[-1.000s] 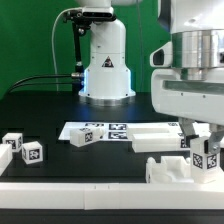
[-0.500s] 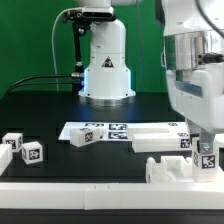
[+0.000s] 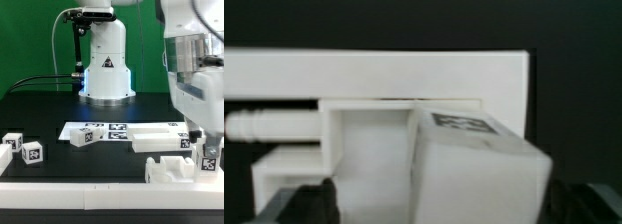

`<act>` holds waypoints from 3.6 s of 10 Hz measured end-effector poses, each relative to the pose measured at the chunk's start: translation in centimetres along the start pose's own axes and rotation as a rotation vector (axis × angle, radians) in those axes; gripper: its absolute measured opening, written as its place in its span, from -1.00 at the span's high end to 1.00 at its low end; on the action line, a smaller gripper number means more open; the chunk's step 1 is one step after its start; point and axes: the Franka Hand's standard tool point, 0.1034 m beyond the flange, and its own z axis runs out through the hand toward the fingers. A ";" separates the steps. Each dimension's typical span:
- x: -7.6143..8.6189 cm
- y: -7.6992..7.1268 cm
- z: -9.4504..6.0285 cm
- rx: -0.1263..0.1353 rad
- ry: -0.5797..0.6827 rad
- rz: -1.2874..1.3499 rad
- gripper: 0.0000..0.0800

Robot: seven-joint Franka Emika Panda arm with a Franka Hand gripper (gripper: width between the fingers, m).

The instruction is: Assemble chair

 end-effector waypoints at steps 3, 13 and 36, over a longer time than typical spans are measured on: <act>-0.3 0.1 0.1 -0.011 0.016 -0.382 -0.62; -0.4 0.2 0.5 -0.033 0.034 -0.641 0.28; 0.3 -1.6 -3.4 0.043 -0.015 0.284 -0.62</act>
Offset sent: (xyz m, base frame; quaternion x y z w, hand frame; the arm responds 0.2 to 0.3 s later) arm 0.0000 0.0000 0.0000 0.0000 0.0000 -0.1938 0.9810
